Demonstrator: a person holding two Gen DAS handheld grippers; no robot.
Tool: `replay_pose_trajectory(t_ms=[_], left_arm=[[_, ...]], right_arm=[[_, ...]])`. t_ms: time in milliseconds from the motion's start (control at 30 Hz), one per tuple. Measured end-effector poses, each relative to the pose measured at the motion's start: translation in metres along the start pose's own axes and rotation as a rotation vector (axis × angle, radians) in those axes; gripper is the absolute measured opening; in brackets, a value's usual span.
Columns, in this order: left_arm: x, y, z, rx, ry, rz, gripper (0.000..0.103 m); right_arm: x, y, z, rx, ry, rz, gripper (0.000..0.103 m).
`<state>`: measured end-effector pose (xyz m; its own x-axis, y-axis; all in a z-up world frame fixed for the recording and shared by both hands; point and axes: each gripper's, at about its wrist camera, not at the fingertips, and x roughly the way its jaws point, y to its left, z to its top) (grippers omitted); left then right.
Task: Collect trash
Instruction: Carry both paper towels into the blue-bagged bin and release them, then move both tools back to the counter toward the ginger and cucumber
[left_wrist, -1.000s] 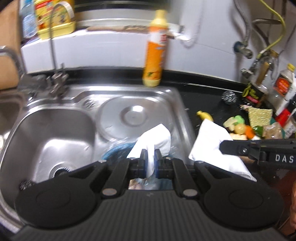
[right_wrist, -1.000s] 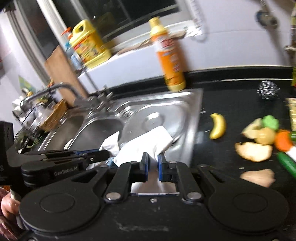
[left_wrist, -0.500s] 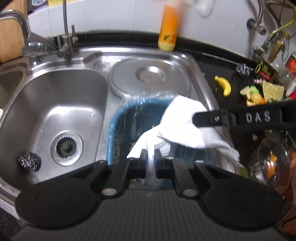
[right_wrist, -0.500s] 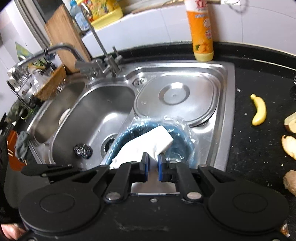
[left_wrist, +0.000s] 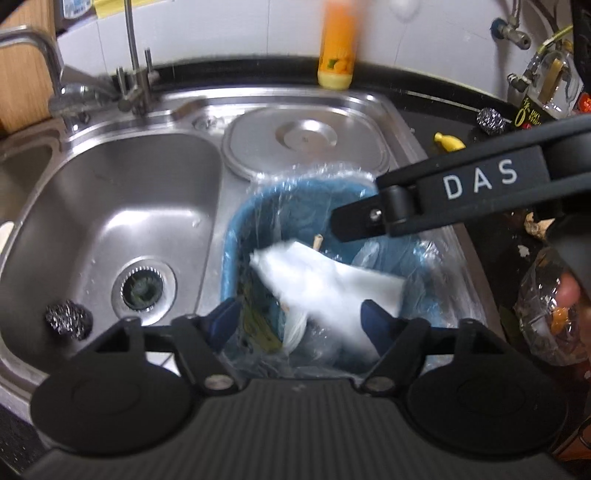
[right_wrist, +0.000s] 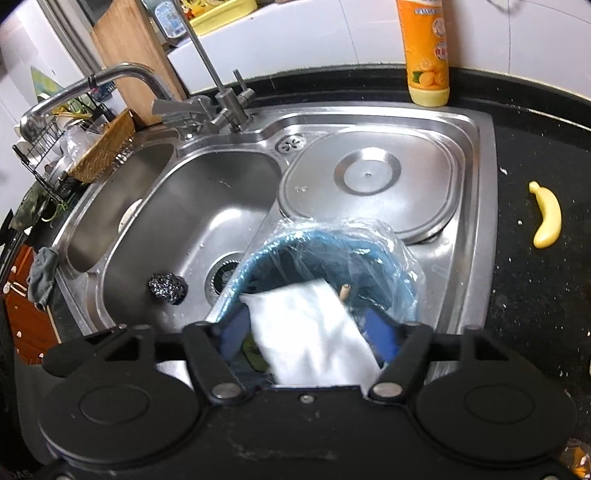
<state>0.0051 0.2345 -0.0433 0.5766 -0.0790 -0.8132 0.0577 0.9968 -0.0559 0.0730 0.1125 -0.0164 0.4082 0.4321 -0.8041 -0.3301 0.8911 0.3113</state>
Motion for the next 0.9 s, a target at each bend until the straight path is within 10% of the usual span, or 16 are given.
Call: replay_pose_trajectory(t_ms=[200,900], left_arm=[[-0.004,-0.001,0.005,-0.015,-0.021,0.006,0.098],[-0.014,-0.039,0.032,0.004,-0.074,-0.104,0.103]], right_arm=[[-0.010,0.002,0.002,-0.008,-0.021,0.006,0.103],[-0.060,-0.032,-0.007,0.055,-0.093,-0.030,0.103]])
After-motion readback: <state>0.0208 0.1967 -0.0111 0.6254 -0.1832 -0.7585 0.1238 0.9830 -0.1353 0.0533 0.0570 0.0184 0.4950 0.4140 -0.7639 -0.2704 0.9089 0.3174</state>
